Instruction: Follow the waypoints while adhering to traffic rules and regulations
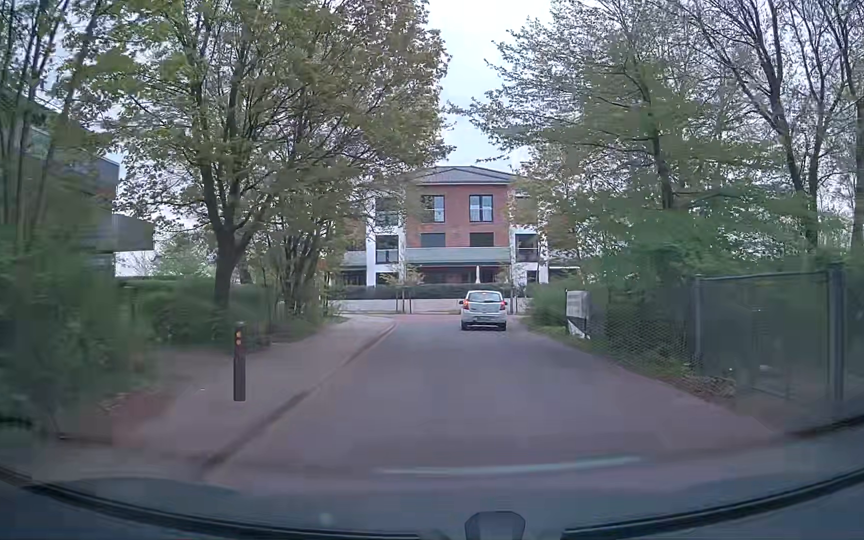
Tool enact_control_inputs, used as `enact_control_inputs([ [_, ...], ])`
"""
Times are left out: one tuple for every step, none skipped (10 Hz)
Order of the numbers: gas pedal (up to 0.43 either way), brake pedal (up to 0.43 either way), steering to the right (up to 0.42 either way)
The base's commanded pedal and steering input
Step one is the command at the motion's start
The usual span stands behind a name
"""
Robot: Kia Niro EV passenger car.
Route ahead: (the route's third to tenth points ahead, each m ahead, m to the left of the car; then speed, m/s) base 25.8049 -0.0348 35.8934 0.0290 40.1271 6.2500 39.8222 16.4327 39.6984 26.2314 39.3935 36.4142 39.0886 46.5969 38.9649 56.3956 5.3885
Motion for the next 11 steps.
enact_control_inputs([
  [0.098,0.000,0.026],
  [0.098,0.000,0.030],
  [0.098,0.000,0.033],
  [0.098,0.000,0.036],
  [0.098,0.000,0.037],
  [0.098,0.000,0.037],
  [0.098,0.000,0.038],
  [0.098,0.000,0.038],
  [0.098,0.000,0.038],
  [0.098,0.000,0.037],
  [0.098,0.000,0.035],
])
